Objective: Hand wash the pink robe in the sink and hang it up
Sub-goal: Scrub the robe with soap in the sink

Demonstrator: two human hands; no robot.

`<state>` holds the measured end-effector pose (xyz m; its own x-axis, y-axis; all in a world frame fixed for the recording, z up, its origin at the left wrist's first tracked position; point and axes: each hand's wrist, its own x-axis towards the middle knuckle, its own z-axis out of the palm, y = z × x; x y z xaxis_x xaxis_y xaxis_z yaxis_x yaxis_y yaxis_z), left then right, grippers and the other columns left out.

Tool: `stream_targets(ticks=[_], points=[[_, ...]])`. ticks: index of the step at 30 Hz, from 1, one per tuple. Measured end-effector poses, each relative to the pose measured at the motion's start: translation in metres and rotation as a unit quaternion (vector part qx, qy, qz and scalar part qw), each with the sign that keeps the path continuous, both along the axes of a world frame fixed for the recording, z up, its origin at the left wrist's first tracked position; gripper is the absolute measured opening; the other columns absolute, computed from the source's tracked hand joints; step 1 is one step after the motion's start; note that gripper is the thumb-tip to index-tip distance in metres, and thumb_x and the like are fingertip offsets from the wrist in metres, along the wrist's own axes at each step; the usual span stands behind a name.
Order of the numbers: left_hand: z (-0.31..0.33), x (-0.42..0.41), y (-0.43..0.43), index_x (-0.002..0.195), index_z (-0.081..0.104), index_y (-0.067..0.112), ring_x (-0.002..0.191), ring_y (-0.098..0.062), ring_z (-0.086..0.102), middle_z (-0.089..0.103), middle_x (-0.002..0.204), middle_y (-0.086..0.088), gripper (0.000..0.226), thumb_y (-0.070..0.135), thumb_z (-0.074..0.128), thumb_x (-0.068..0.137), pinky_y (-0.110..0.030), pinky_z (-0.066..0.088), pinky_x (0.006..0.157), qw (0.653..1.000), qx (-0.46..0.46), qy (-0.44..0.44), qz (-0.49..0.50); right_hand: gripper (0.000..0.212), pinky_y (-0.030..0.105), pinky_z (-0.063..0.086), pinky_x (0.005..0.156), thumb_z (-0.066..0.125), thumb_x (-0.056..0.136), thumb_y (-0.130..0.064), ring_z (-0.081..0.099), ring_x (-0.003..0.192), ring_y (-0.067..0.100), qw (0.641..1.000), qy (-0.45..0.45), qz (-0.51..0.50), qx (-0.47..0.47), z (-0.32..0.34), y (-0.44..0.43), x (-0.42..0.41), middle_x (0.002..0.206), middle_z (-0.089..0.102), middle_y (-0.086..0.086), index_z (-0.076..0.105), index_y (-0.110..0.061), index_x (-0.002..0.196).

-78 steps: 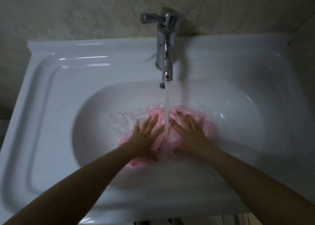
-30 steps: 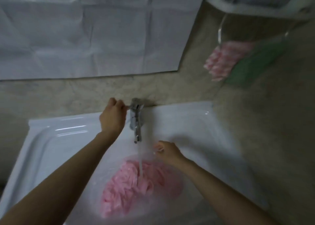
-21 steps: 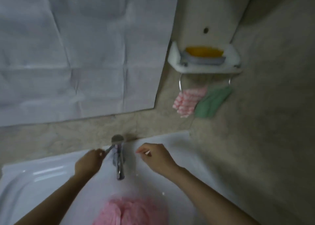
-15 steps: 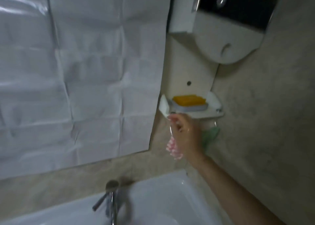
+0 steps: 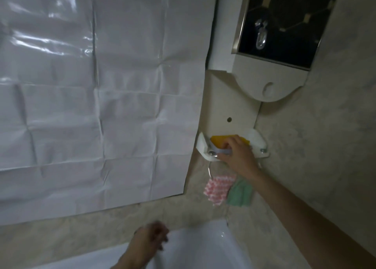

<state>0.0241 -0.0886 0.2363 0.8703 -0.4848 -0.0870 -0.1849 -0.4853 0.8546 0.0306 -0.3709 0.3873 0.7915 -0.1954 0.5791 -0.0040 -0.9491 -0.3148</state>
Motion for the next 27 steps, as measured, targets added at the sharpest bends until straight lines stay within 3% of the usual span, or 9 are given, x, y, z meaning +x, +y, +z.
stream_targets(ticks=[5, 9, 13, 17, 19, 21, 23, 25, 27], points=[[0.092, 0.003, -0.056, 0.089, 0.061, 0.011, 0.059, -0.01, 0.062, 0.069, 0.08, -0.002, 0.017, 0.017, 0.048, 0.097, -0.022, 0.049, 0.052, 0.975, -0.218, 0.007, -0.044, 0.044, 0.034, 0.043, 0.062, 0.083, 0.061, -0.007, 0.054, 0.079, 0.025, 0.996, -0.024, 0.012, -0.09, -0.009, -0.005, -0.018, 0.093, 0.044, -0.002, 0.047, -0.018, 0.083], [0.139, 0.004, -0.088, 0.108, 0.056, 0.005, 0.083, -0.023, 0.064, 0.066, 0.104, -0.018, 0.035, 0.036, 0.042, 0.099, -0.033, 0.055, 0.079, 0.956, -0.252, 0.13, -0.072, 0.022, 0.038, 0.047, 0.051, 0.066, 0.066, -0.002, 0.054, 0.069, 0.032, 0.972, -0.122, 0.019, -0.202, -0.015, -0.006, -0.04, 0.088, 0.048, 0.009, 0.049, -0.009, 0.077], [0.129, -0.006, -0.098, 0.117, 0.051, 0.007, 0.094, -0.029, 0.066, 0.064, 0.112, -0.019, 0.055, 0.054, 0.032, 0.096, -0.038, 0.055, 0.081, 0.888, -0.334, 0.296, -0.111, 0.006, 0.033, 0.051, 0.055, 0.051, 0.075, -0.009, 0.048, 0.083, 0.026, 0.921, -0.19, 0.077, -0.331, -0.04, 0.009, -0.09, 0.093, 0.042, 0.007, 0.05, -0.006, 0.08], [0.074, -0.016, -0.081, 0.112, 0.059, 0.011, 0.088, -0.027, 0.069, 0.071, 0.099, -0.014, 0.054, 0.053, 0.027, 0.097, -0.042, 0.056, 0.076, 0.844, -0.36, 0.387, -0.091, 0.011, 0.026, 0.052, 0.072, 0.042, 0.099, -0.013, 0.057, 0.095, 0.02, 0.923, -0.064, 0.164, -0.341, -0.088, 0.03, -0.129, 0.1, 0.048, -0.001, 0.052, -0.011, 0.093], [0.038, -0.024, -0.069, 0.117, 0.059, 0.01, 0.089, -0.027, 0.068, 0.07, 0.104, -0.014, 0.049, 0.047, 0.031, 0.098, -0.043, 0.056, 0.078, 0.859, -0.334, 0.384, -0.047, 0.02, 0.021, 0.048, 0.08, 0.038, 0.102, -0.025, 0.059, 0.096, 0.018, 0.951, 0.041, 0.181, -0.246, -0.116, 0.04, -0.141, 0.106, 0.05, -0.01, 0.056, -0.016, 0.101], [-0.003, -0.033, -0.054, 0.113, 0.061, 0.014, 0.085, -0.021, 0.069, 0.071, 0.101, -0.01, 0.038, 0.038, 0.035, 0.099, -0.038, 0.058, 0.07, 0.891, -0.312, 0.331, 0.003, 0.02, 0.02, 0.046, 0.081, 0.05, 0.091, -0.007, 0.057, 0.091, 0.012, 0.972, 0.067, 0.184, -0.131, -0.148, 0.053, -0.148, 0.106, 0.055, -0.006, 0.05, -0.021, 0.105], [-0.043, -0.042, -0.038, 0.109, 0.059, 0.014, 0.085, -0.018, 0.069, 0.069, 0.101, -0.008, 0.031, 0.034, 0.037, 0.1, -0.036, 0.058, 0.069, 0.913, -0.294, 0.282, 0.035, 0.037, 0.019, 0.046, 0.082, 0.055, 0.082, 0.001, 0.057, 0.092, 0.002, 0.981, 0.078, 0.139, 0.109, -0.176, 0.071, -0.151, 0.104, 0.058, -0.009, 0.047, -0.029, 0.102], [-0.075, -0.052, -0.026, 0.118, 0.049, 0.012, 0.09, -0.019, 0.066, 0.062, 0.11, -0.012, 0.03, 0.034, 0.038, 0.099, -0.039, 0.057, 0.073, 0.925, -0.269, 0.263, 0.052, 0.034, 0.025, 0.048, 0.082, 0.064, 0.087, -0.014, 0.057, 0.097, 0.005, 0.944, 0.096, 0.06, 0.311, -0.196, 0.091, -0.139, 0.116, 0.053, -0.009, 0.046, -0.031, 0.111], [-0.097, -0.065, -0.021, 0.119, 0.042, 0.013, 0.081, -0.009, 0.066, 0.059, 0.104, -0.009, 0.026, 0.03, 0.037, 0.1, -0.03, 0.056, 0.065, 0.933, -0.252, 0.248, 0.068, 0.056, 0.027, 0.045, 0.087, 0.068, 0.085, -0.036, 0.053, 0.109, 0.015, 0.897, 0.193, -0.022, 0.396, -0.215, 0.107, -0.12, 0.134, 0.043, -0.002, 0.04, -0.021, 0.131]])
